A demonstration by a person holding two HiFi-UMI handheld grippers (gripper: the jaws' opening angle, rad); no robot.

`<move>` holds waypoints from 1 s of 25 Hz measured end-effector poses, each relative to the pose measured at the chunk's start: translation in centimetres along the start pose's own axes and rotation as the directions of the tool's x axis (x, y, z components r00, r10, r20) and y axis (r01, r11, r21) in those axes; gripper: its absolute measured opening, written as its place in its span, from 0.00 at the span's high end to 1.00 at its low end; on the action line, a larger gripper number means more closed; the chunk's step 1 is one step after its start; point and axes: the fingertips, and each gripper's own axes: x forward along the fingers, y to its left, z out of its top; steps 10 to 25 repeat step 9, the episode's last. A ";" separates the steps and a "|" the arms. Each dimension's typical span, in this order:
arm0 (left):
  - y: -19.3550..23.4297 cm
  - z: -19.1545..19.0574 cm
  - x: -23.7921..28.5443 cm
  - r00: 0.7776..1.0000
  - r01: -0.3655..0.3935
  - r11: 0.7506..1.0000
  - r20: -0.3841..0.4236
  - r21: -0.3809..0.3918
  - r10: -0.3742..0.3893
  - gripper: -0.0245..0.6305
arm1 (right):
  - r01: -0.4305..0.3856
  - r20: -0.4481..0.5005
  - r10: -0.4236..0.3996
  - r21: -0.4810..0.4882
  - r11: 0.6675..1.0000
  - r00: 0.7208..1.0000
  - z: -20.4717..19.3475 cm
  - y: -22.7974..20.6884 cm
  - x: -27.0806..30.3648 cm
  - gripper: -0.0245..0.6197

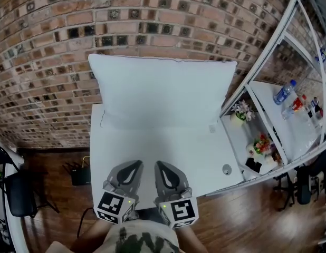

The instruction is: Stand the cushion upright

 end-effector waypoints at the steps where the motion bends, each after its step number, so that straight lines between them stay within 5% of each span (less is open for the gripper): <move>1: 0.1 -0.1 0.0 1.000 -0.001 1.000 -0.003 -0.002 0.001 0.96 | 0.000 -0.011 0.000 0.002 1.000 1.000 -0.2 0.0 -0.1 0.96; 5: 0.3 -0.3 0.1 1.000 -0.002 1.000 -0.002 -0.023 0.002 0.96 | 0.005 -0.063 -0.005 0.010 1.000 0.998 -0.7 0.0 -0.4 0.96; 9: 0.3 -0.8 0.3 1.000 -0.003 0.999 -0.019 -0.034 0.002 0.96 | 0.000 -0.002 0.000 0.006 1.000 1.000 -0.6 -0.1 -0.2 0.96; 25: 0.3 -0.8 0.3 1.000 -0.003 0.999 -0.019 -0.034 0.002 0.96 | 0.000 -0.002 0.000 0.006 1.000 1.000 -0.6 -0.1 -0.2 0.96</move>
